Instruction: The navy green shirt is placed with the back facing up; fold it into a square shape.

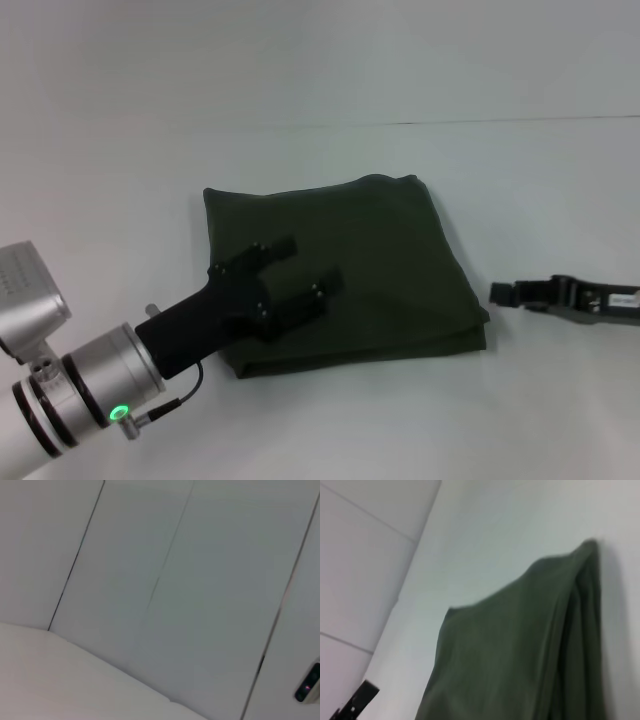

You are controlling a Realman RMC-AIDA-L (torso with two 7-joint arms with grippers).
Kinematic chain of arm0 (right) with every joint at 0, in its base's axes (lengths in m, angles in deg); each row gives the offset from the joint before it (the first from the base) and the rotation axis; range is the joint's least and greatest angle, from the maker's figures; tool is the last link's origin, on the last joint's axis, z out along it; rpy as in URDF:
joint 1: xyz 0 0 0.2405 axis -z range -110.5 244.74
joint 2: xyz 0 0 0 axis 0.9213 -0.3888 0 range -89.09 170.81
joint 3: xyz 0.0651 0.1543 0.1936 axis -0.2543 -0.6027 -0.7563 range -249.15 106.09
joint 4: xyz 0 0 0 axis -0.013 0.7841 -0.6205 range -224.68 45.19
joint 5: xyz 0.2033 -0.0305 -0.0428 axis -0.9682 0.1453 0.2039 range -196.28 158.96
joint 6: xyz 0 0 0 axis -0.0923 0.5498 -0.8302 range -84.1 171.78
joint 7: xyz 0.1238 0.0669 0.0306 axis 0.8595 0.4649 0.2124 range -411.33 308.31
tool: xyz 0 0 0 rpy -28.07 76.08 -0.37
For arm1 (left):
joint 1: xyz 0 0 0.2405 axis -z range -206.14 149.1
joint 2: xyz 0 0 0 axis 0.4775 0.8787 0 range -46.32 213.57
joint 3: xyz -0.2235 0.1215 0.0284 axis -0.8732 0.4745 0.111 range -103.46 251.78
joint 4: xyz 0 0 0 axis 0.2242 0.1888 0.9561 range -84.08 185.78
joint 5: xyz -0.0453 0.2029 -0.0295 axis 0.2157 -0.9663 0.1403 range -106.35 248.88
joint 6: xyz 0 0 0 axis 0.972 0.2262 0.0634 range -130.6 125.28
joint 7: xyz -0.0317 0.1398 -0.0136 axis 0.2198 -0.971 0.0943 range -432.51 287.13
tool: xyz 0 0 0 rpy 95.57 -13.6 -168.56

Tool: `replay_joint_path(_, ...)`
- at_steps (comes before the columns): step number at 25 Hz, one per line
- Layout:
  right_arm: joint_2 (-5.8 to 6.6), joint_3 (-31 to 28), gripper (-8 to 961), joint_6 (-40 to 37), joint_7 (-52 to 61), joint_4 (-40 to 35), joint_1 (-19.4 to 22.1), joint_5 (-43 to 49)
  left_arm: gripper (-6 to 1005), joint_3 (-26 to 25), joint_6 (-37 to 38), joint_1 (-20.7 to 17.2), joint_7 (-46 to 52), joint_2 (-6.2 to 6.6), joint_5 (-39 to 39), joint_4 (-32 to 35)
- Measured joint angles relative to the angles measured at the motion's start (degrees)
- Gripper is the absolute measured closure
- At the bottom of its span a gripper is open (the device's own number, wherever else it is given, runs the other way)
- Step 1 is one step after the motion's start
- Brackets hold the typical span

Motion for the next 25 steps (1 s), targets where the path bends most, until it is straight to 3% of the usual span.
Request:
replay_joint_path(2,0.16,-2.40,820,-0.45,-1.07,-1.45,0.82,-0.03,96,-0.01,-0.45,0.31,0.07,0.11,0.85,0.07)
replay_joint_path(13,0.10,-14.48,474,-11.17,-9.41,-5.52,3.66,-0.20,97,-0.03,-1.10,1.37,3.36,0.27,4.94,0.53)
replay_joint_path(21,-0.64,-16.38,128,-14.46,-13.12,-6.25,4.16,-0.23,94,-0.03,-1.05,0.90,6.53,0.33,6.46,1.97)
replay_joint_path(25,-1.36,-17.16,54,-15.10,-16.32,-6.25,4.49,-0.24,89,-0.03,-0.76,1.03,6.95,0.30,7.56,2.60)
